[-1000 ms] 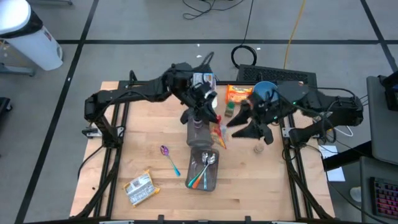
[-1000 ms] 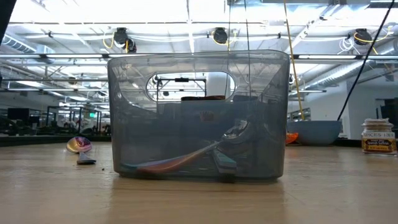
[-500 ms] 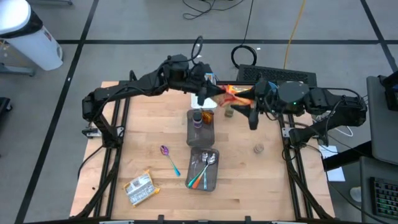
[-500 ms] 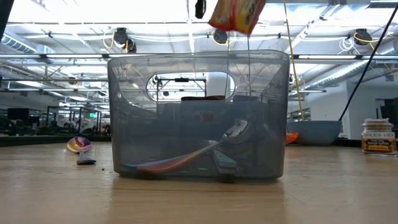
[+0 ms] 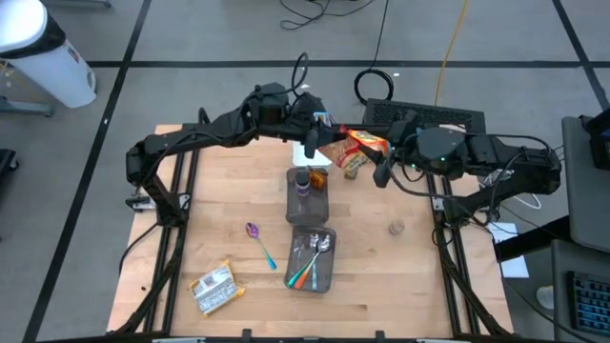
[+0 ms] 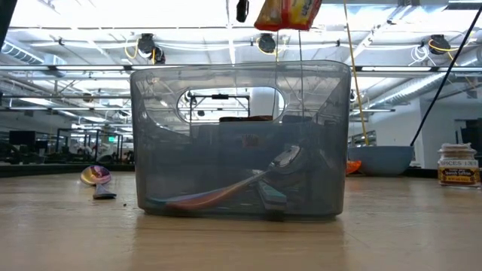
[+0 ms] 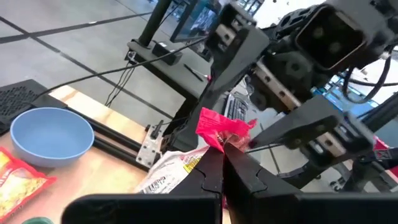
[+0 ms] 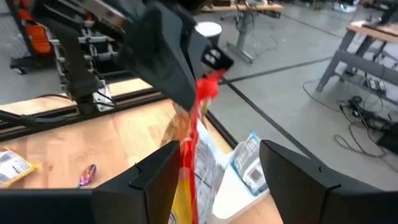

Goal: Pick & Place Food Item
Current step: Put the red noodle pack into the white bin

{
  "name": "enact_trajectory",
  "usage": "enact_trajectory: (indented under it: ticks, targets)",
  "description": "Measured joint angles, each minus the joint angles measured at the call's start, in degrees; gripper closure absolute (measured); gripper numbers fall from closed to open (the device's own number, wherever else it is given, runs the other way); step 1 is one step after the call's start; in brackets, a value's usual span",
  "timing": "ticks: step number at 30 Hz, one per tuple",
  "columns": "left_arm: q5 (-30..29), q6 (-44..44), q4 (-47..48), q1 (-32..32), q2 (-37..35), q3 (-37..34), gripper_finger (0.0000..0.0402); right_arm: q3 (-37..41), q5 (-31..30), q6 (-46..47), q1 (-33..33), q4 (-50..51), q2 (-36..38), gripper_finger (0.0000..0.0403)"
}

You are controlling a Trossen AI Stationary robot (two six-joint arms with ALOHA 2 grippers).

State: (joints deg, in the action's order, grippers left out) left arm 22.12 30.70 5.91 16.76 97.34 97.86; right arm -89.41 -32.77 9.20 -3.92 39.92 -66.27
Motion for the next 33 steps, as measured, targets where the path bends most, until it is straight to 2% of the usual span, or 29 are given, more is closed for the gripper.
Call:
enact_trajectory:
  ticks: [6,13,26,33]
  targets:
    - [-1.2,-0.2,-0.1,0.1,0.0,0.0,0.0400,0.9,4.5,2.6,1.1,1.8,0.3,0.0197]
    - [-1.7,-0.6,-0.1,0.5,0.0,0.0,0.0400,0.9,4.5,3.8,1.3,3.6,1.3,0.0221]
    - [-1.7,-0.9,-2.3,1.2,0.0,0.0,0.0400,0.9,4.5,5.2,1.3,5.7,3.1,0.0302]
    - [-1.6,-0.7,-3.0,1.4,0.0,0.0,0.0400,0.9,4.5,5.0,1.3,6.3,3.1,0.0363]
